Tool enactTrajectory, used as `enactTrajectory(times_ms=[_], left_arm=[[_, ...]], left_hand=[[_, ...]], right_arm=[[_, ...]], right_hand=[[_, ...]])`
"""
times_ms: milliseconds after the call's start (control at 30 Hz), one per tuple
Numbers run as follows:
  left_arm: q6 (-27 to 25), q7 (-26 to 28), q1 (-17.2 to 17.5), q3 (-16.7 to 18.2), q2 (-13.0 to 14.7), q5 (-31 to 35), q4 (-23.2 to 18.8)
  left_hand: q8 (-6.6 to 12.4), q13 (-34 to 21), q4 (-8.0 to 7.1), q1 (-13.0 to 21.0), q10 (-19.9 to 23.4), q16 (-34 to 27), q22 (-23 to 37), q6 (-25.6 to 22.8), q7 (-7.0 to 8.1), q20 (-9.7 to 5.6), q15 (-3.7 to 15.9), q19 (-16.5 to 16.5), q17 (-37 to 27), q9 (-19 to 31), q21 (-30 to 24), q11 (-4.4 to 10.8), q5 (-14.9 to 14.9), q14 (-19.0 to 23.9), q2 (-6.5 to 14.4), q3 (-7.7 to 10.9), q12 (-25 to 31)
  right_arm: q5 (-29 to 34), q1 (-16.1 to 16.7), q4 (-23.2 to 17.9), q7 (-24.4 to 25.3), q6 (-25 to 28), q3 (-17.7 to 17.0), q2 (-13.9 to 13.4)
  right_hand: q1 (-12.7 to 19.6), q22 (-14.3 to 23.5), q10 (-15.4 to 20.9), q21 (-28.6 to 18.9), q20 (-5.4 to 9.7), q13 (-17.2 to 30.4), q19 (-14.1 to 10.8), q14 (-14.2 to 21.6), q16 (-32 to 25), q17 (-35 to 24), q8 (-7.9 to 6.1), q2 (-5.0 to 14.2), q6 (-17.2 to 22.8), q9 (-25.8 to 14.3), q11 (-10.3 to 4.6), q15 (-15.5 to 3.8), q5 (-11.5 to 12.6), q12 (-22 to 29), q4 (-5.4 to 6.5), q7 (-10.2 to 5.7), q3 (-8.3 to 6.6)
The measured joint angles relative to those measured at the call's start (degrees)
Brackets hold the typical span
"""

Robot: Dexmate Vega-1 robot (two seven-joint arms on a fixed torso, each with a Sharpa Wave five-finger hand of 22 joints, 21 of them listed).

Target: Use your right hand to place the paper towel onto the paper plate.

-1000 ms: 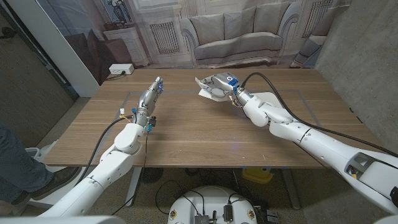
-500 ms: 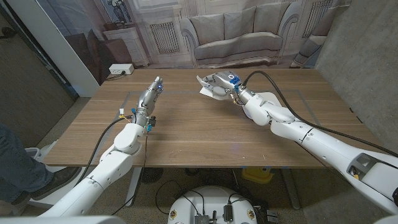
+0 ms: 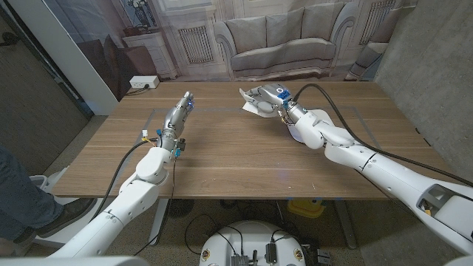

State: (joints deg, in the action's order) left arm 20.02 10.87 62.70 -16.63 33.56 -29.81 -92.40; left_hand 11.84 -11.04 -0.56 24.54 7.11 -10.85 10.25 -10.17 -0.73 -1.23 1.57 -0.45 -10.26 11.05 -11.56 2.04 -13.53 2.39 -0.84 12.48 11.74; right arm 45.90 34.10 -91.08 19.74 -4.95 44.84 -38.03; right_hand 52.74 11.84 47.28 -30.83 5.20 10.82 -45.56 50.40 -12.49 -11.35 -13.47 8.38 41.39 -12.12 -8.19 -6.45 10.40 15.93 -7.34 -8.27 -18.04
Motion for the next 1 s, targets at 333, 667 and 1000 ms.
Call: enactTrajectory(times_ms=[333,667,1000], left_arm=[[0.0,0.29,0.19,-0.02,0.12,0.29,-0.52],[-0.23,0.55,0.39,-0.03,0.21,0.52,-1.08],[-0.63,0.78,0.48,-0.03,0.29,0.7,-1.48]], left_hand=[[0.0,0.0,-0.17,0.19,0.0,0.0,0.0,0.0,0.0,0.0,0.0,0.0,0.0,0.0,0.0,0.0,0.0,0.0,0.19,-0.17,0.0],[0.0,0.0,-0.01,0.24,0.0,0.0,0.0,0.0,0.0,0.0,0.0,0.0,0.0,0.0,0.0,0.0,0.0,0.0,0.24,-0.33,0.0],[0.0,0.0,-0.01,0.23,0.0,0.0,0.0,-0.31,-0.31,0.0,0.0,0.0,0.0,0.0,0.0,0.0,0.0,0.0,0.24,-0.33,0.0]], right_arm=[[-0.38,1.23,-0.81,0.26,1.9,-1.22,-0.73],[-1.03,2.14,-1.26,0.83,3.95,-1.94,-1.36],[-1.59,2.86,-1.53,1.14,5.56,-2.51,-1.84]], right_hand=[[0.0,0.0,0.0,0.0,0.0,0.26,0.0,0.0,0.0,0.01,0.0,0.0,-0.01,0.0,0.0,0.0,0.0,0.0,0.0,-0.01,0.0],[0.23,0.0,0.31,-0.33,-0.21,0.26,0.2,0.0,0.0,0.01,0.0,0.23,0.03,0.0,-0.31,0.0,0.0,-0.45,0.0,-0.06,0.0],[0.23,0.0,0.62,-0.33,-0.2,0.26,0.2,0.0,0.0,0.01,0.0,0.23,0.41,0.01,-0.62,0.0,0.0,-0.44,0.0,-0.05,0.0]])
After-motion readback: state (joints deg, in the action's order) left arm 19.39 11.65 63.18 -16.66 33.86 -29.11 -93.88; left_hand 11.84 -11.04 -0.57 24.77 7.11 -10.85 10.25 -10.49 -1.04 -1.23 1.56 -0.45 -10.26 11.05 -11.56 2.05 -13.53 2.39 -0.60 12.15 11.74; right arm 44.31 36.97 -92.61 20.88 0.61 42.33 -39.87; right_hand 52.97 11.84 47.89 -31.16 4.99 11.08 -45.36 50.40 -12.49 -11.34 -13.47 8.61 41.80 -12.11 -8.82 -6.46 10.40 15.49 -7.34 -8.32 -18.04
